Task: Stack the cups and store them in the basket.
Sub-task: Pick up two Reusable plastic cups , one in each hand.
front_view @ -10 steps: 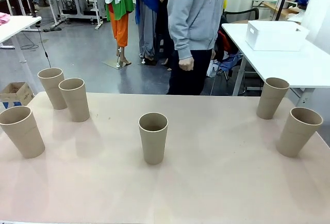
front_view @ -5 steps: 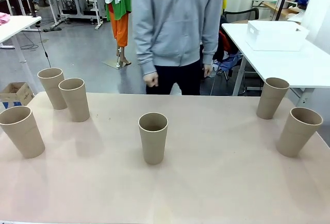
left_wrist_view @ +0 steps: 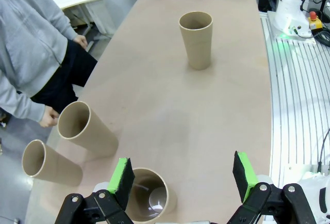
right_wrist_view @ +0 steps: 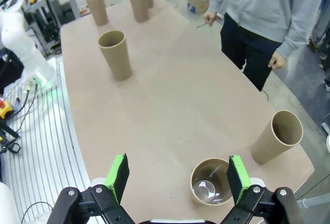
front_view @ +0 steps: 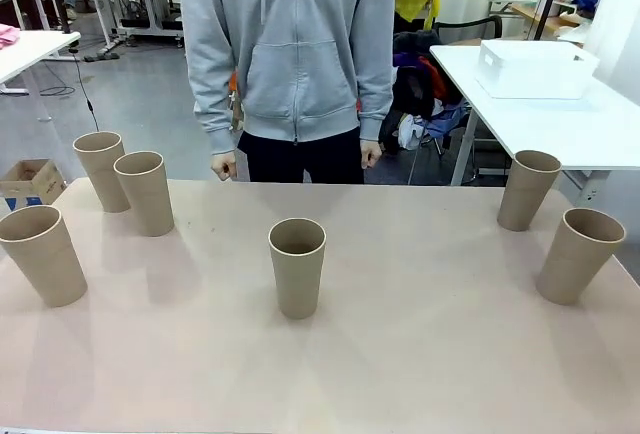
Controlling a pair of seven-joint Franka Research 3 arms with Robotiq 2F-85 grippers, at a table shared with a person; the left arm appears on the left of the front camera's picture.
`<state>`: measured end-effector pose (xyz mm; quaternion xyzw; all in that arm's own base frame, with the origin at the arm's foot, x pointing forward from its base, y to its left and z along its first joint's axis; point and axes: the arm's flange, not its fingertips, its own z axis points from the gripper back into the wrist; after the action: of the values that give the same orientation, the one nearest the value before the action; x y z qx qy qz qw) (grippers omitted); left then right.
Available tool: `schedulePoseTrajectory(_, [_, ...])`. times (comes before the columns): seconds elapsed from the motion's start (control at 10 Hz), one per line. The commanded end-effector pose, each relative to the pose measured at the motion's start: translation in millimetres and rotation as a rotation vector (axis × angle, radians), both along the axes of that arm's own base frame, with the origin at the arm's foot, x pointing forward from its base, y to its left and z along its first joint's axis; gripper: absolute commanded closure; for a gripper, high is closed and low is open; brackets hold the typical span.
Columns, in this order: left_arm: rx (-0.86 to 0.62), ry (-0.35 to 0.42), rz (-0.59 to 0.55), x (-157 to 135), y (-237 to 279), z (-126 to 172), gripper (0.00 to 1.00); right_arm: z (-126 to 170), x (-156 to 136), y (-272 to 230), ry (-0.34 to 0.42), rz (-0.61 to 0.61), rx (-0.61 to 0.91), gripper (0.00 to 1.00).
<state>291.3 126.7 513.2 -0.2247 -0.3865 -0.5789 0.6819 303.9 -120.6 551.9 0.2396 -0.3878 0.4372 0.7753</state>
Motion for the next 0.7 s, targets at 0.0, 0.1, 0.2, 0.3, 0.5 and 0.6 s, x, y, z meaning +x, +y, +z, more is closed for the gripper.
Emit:
schedulePoseTrajectory(0.0, [-0.009,-0.01,-0.006,0.4,0.2,-0.3,0.0,2.1,1.5,-1.2,-0.025,0.018,0.013,0.0])
schedulePoseTrajectory(0.1, [-0.009,-0.01,-0.006,0.4,0.2,-0.3,0.0,2.1,1.5,-1.2,-0.025,0.018,0.013,0.0])
schedulePoseTrajectory(0.2, [-0.009,-0.01,-0.006,0.4,0.2,-0.3,0.0,2.1,1.5,-1.2,-0.025,0.018,0.013,0.0])
schedulePoseTrajectory(0.3, [-0.009,-0.01,-0.006,0.4,0.2,-0.3,0.0,2.1,1.5,-1.2,-0.025,0.018,0.013,0.0])
schedulePoseTrajectory(0.5, [-0.009,-0.01,-0.006,0.4,0.2,-0.3,0.0,2.1,1.5,-1.2,-0.025,0.018,0.013,0.0])
schedulePoseTrajectory(0.6, [-0.009,-0.01,-0.006,0.4,0.2,-0.3,0.0,2.1,1.5,-1.2,-0.025,0.018,0.013,0.0])
